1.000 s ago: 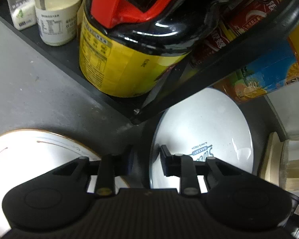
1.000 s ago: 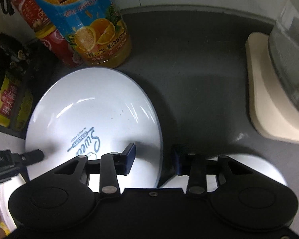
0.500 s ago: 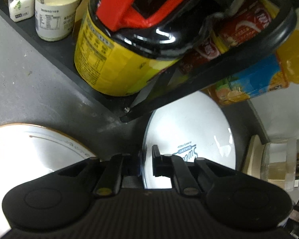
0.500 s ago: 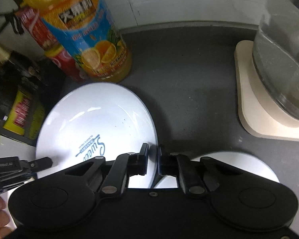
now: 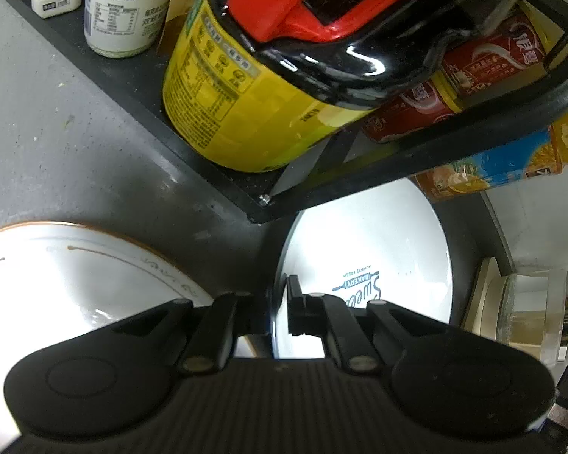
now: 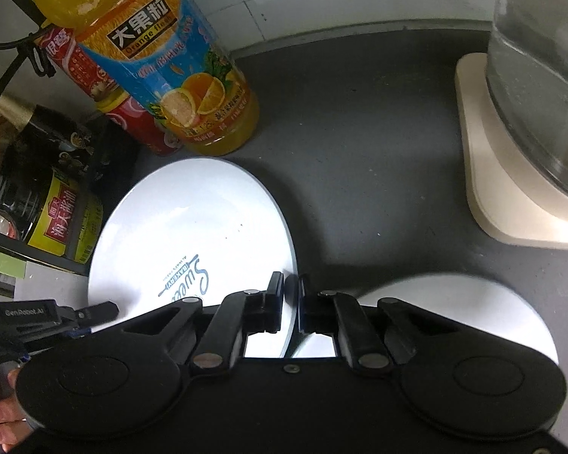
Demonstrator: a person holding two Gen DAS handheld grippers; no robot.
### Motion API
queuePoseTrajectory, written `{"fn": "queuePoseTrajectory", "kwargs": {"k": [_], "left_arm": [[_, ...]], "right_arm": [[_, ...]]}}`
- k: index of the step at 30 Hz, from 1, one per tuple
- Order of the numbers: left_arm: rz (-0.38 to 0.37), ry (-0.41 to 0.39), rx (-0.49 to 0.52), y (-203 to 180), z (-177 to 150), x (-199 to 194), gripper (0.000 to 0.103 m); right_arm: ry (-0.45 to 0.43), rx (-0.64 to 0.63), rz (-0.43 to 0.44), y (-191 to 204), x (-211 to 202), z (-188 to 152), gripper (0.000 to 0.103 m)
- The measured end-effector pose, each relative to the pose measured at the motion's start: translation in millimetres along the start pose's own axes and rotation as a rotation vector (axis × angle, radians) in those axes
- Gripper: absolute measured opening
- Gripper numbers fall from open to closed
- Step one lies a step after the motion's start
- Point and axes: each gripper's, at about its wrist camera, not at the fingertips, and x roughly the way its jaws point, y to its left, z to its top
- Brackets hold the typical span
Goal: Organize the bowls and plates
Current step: 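Lift the 'Sweet' plate with both grippers toward the gold-rimmed plate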
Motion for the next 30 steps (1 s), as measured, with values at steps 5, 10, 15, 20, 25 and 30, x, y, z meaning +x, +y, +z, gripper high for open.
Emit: {"fn": "queuePoseTrajectory", "kwargs": {"k": [5, 10, 15, 20, 25, 30], "left_arm": [[-0.012, -0.001, 0.003, 1.1, 0.1, 1.9, 0.005], [-0.029, 0.021, -0.02, 7.0, -0.6, 5.5, 0.005], [-0.031, 0.055, -0.046, 8.4, 3.8, 8.2, 0.006], [-0.038, 0.07, -0.062, 10.7, 6.0, 8.8, 0.005], [-0.037, 0.034, -0.034, 8.5, 9.4, -1.3, 0.005], [-0.062, 0.014, -0.025, 4.4, 11.0, -13.7, 0.004]], "right_arm": [[0.03, 0.004, 0.011, -0.8, 12.0, 2.6, 0.013], [0.053, 0.064, 0.035, -3.1, 21.6, 0.8, 0.018], [0.087, 0.117, 0.066, -9.8, 20.9, 5.2, 0.018], [0.086, 0.113, 0.072, -14.6, 21.4, 4.1, 0.015], [0.047, 0.1, 0.118, -16.1, 14.1, -1.2, 0.009], [0.002, 0.106, 0.183, -22.0, -7.5, -0.6, 0.006]]}}
